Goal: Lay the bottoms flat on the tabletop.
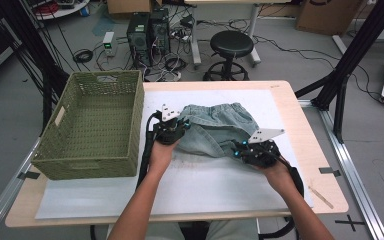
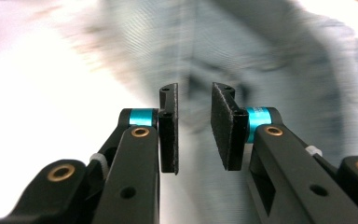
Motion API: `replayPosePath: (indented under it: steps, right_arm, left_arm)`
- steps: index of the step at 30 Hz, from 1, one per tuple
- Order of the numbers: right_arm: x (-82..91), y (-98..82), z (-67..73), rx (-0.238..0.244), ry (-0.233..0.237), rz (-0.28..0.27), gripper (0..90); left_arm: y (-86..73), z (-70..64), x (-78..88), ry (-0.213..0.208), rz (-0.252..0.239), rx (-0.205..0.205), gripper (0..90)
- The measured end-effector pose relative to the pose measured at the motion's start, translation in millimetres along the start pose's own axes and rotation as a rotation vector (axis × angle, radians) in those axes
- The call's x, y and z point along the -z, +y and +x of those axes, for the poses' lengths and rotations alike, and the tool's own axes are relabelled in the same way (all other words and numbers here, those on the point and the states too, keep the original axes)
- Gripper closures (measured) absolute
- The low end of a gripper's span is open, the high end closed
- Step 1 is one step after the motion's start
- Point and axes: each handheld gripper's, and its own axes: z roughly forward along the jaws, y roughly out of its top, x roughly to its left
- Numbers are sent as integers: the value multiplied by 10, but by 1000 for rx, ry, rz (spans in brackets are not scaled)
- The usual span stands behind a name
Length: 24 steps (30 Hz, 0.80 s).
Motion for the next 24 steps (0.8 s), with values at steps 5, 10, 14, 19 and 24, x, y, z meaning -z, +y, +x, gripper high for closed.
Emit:
replayPosePath:
  steps: [5,10,14,19,24]
  right_arm:
    - [-195,-97,185,36,48,88,735]
    - [-439,-112,102,0,-101,180,670]
    - [-554,-76,-9,-7,-149,229,669]
    - [-568,-46,-41,16,-111,256,832]
    - [-465,2,-2,21,13,305,869]
  left_arm:
    - [35,10,18,13,-5,3,822]
    - [55,28,65,29,-33,2,823]
    - [58,46,76,31,-31,4,823]
    - [53,36,62,29,-25,8,824]
    - [58,39,91,27,-24,0,823]
